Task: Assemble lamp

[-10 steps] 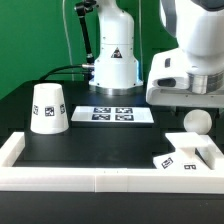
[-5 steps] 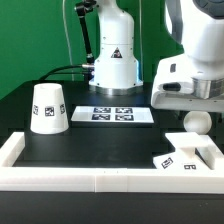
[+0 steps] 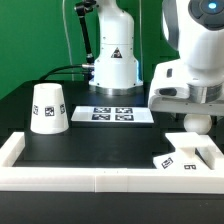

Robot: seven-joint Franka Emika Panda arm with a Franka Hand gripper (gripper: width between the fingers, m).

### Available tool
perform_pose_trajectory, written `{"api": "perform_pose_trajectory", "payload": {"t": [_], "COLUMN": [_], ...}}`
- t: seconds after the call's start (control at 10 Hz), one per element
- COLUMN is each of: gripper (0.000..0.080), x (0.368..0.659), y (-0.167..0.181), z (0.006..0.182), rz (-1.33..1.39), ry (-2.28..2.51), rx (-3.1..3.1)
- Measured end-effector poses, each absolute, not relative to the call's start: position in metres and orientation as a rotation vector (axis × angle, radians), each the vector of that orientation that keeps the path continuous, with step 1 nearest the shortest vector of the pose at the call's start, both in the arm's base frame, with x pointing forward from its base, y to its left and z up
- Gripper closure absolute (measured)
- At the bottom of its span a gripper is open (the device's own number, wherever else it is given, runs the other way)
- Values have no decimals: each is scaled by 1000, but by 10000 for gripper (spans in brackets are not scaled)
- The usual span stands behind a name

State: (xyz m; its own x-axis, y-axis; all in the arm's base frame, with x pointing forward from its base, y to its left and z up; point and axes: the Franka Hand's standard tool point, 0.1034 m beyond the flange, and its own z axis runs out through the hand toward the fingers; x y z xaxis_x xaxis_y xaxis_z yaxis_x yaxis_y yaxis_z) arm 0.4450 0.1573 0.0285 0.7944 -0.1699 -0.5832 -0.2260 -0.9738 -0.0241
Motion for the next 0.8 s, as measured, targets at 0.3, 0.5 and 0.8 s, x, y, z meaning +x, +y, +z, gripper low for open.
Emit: {"api": "perform_pose_trajectory", "payload": {"t": [0.3, 0.5, 0.8], "gripper": [100, 100, 100], "x": [441, 442, 432], "y": [154, 156, 152], "z": [25, 18, 11], "rz": [1193, 1189, 1208], "ry": [307, 307, 319], "rx": [-2794, -2796, -2794]}}
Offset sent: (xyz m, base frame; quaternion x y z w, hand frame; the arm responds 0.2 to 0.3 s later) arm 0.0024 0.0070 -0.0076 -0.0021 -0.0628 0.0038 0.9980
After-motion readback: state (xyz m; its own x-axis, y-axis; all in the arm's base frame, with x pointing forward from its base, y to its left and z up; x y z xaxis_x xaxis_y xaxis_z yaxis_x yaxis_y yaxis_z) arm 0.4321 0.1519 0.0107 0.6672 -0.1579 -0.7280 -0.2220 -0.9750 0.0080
